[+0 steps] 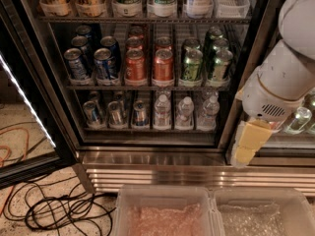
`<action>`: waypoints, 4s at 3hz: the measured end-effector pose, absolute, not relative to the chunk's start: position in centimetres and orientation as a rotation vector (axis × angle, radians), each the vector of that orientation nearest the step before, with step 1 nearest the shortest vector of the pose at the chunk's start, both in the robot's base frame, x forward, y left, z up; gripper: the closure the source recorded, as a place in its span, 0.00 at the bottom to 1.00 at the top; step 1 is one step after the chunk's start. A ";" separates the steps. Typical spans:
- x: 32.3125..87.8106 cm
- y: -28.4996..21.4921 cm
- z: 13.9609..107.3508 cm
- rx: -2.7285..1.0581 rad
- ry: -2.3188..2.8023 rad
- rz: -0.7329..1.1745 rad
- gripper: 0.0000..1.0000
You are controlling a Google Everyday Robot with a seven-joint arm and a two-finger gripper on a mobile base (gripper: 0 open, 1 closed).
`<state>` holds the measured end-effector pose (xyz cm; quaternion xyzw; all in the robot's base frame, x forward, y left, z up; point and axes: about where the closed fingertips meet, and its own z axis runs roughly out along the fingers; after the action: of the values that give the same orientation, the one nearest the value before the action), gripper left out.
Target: Pick water bottle from bottom shelf of fridge
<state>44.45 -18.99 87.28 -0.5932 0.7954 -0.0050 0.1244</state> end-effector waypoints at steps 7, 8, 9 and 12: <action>46.7 -15.8 66.8 -1.047 2.775 0.253 0.00; 49.3 -16.0 64.8 -0.821 2.804 0.287 0.00; 51.2 -16.0 63.5 -0.683 2.826 0.279 0.00; 54.5 -14.4 62.4 -0.546 2.681 0.292 0.00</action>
Offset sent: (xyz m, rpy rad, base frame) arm -0.0108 0.0458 -0.1566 0.1181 0.1813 -0.2987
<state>54.48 -14.40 62.37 -0.1948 0.9559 0.1043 0.1936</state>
